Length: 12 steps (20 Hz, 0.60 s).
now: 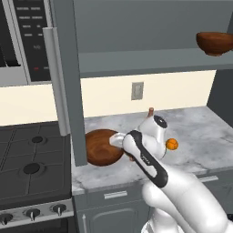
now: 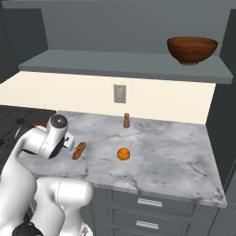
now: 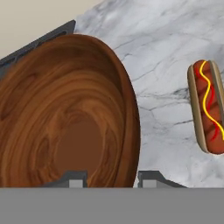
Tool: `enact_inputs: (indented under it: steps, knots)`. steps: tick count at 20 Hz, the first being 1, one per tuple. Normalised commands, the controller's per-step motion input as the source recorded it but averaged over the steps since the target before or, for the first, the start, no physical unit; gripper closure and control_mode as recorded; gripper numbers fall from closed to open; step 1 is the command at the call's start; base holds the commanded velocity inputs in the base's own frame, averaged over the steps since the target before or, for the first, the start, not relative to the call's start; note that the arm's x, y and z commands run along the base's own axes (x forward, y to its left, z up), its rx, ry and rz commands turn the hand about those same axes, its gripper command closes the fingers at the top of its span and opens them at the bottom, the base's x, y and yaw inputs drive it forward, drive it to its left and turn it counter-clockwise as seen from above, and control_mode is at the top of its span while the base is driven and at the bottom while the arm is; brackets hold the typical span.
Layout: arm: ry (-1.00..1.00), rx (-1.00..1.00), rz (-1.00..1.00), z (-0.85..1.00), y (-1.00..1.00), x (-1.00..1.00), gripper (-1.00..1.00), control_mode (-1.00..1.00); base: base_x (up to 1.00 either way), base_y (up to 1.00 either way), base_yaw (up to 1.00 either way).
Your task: Pick both bowls and place them on the counter. Then place the orange in one bowl and place the hot dog in the other bowl.
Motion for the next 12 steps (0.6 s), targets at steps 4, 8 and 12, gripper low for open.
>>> enact_inputs:
  steps: [4,8,12]
  knots:
    - [0.0,-0.01,0.0,-0.27,0.06,0.33,1.0,-1.0,0.0,0.0,0.0]
    - [0.02,-0.01,0.0,-0.27,0.07,0.31,1.0,-1.0,0.0,0.0,0.0]
    - [0.05,-0.01,0.0,-0.24,0.06,0.22,1.0,-1.0,0.0,0.0,0.0]
